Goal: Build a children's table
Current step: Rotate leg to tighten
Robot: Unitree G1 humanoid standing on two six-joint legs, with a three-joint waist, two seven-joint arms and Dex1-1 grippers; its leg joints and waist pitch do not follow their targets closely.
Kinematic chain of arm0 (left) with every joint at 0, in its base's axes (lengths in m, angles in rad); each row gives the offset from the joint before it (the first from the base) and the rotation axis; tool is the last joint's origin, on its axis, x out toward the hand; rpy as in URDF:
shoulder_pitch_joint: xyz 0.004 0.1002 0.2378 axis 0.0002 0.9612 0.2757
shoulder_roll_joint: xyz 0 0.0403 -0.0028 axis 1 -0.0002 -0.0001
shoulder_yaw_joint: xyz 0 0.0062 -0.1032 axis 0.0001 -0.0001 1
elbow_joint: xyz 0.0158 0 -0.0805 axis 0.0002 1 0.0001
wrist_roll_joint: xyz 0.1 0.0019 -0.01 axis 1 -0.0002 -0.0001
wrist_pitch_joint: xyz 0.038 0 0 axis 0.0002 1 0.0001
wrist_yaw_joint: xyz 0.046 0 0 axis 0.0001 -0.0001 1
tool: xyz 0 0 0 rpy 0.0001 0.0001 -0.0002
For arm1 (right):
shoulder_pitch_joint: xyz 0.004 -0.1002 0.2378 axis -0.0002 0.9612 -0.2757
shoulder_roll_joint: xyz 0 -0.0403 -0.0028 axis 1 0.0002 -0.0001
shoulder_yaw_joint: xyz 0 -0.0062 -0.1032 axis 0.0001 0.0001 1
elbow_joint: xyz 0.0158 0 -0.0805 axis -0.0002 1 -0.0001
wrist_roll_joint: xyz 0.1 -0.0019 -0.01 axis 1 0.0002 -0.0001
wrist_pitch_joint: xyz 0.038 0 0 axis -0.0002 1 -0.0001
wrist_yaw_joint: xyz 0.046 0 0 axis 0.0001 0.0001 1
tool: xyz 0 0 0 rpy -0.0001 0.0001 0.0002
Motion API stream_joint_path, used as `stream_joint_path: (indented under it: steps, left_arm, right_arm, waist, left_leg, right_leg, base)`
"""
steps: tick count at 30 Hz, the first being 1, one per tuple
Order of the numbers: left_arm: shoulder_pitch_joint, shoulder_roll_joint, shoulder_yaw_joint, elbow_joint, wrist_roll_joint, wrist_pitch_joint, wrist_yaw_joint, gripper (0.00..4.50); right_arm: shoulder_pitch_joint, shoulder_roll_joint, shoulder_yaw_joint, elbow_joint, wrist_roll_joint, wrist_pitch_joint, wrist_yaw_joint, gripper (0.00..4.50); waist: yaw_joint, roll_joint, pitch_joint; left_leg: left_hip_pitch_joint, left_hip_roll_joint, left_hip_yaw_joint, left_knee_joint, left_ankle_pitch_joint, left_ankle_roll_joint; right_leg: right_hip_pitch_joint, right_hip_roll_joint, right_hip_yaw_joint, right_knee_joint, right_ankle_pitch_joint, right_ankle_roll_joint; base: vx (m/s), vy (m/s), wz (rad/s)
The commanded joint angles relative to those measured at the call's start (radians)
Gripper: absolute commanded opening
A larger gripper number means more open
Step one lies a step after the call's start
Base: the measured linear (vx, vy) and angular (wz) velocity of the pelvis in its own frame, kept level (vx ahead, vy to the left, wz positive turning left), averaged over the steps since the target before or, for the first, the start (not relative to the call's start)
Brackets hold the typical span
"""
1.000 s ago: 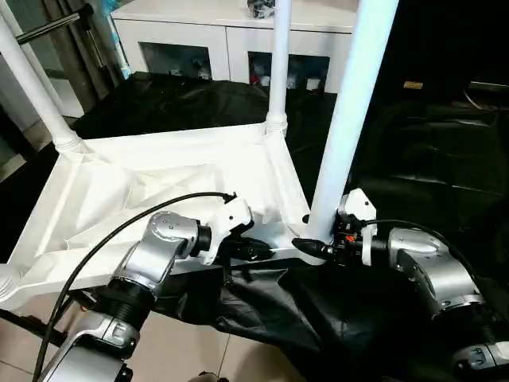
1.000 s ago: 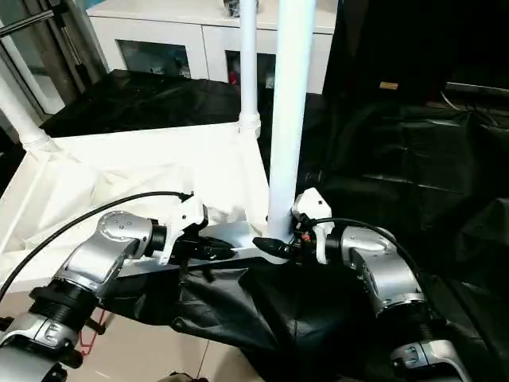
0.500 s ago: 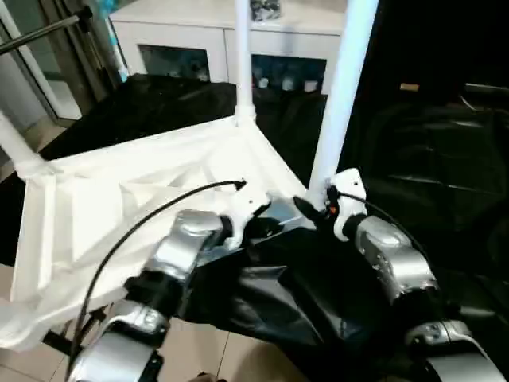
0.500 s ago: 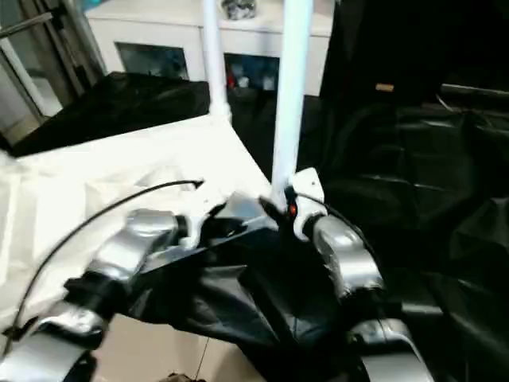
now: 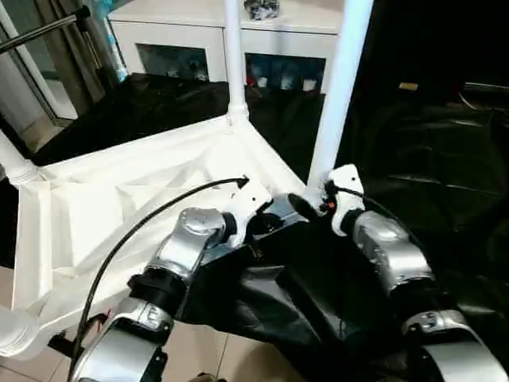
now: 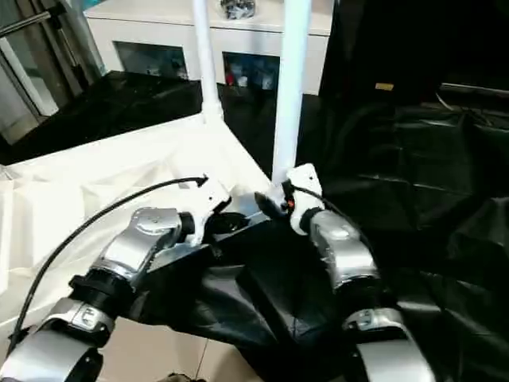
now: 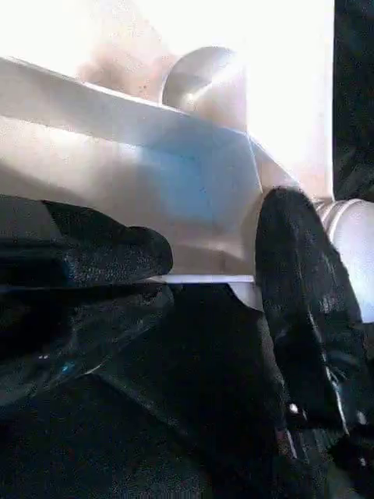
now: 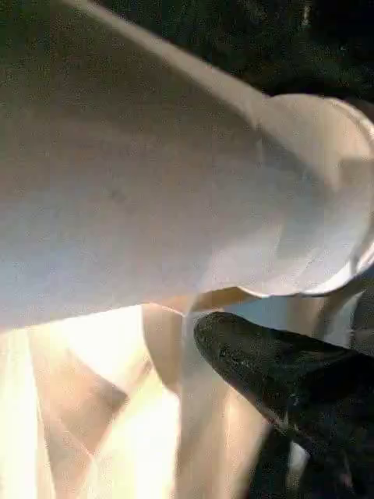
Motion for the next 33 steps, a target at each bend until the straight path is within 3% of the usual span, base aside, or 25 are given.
stream_joint_path:
  steps: [1, 8, 16, 20, 30, 33]
  left_arm:
    - [0.012, -0.004, -0.035, -0.049, -0.061, -0.042, -0.105, 0.00]
    - [0.028, 0.059, -0.063, -0.080, -0.076, -0.044, -0.240, 0.00]
    - [0.043, 0.127, -0.099, -0.114, -0.081, -0.035, -0.374, 0.00]
    - [0.044, 0.136, -0.104, -0.119, -0.082, -0.035, -0.389, 0.00]
    - [0.045, 0.133, -0.105, -0.126, -0.089, -0.032, -0.383, 0.00]
    - [0.049, 0.110, -0.082, -0.123, -0.094, -0.018, -0.324, 0.00]
  right_arm:
    - [0.034, -0.017, 0.097, -0.074, 0.036, 0.026, 0.200, 3.85]
    - [0.089, -0.130, 0.126, -0.190, 0.082, 0.064, 0.425, 3.85]
    - [0.138, -0.223, 0.165, -0.297, 0.103, 0.129, 0.575, 3.85]
    - [0.147, -0.229, 0.170, -0.314, 0.099, 0.139, 0.582, 3.70]
    - [0.157, -0.219, 0.188, -0.336, 0.091, 0.153, 0.569, 2.88]
    - [0.168, -0.181, 0.174, -0.319, 0.079, 0.135, 0.497, 2.79]
  waist:
    - [0.009, -0.019, -0.063]
    - [0.028, -0.019, -0.061]
    - [0.032, -0.016, -0.060]
    - [0.033, -0.017, -0.060]
    - [0.044, -0.018, -0.060]
    - [0.042, -0.017, -0.060]
  left_leg:
    - [0.015, 0.098, -0.052, -0.060, -0.129, 0.110]
    - [0.021, 0.103, -0.052, -0.064, -0.155, 0.098]
    - [0.020, 0.102, -0.052, -0.064, -0.157, 0.093]
    - [0.022, 0.103, -0.054, -0.066, -0.168, 0.077]
    - [0.022, 0.102, -0.052, -0.064, -0.153, 0.077]
    - [0.024, 0.103, -0.053, -0.066, -0.160, 0.070]
  right_leg:
    - [0.045, -0.116, 0.059, -0.074, -0.100, -0.241]
    - [0.038, -0.113, 0.060, -0.078, -0.158, -0.227]
    - [0.037, -0.114, 0.059, -0.080, -0.161, -0.229]
    - [0.036, -0.114, 0.061, -0.082, -0.186, -0.225]
    - [0.036, -0.115, 0.061, -0.081, -0.174, -0.223]
    - [0.034, -0.115, 0.061, -0.082, -0.184, -0.219]
  base:
    - [0.000, 0.000, 0.00]
    - [0.000, 0.000, 0.00]
    - [0.000, 0.000, 0.00]
    - [0.000, 0.000, 0.00]
    - [0.000, 0.000, 0.00]
    - [0.000, 0.000, 0.00]
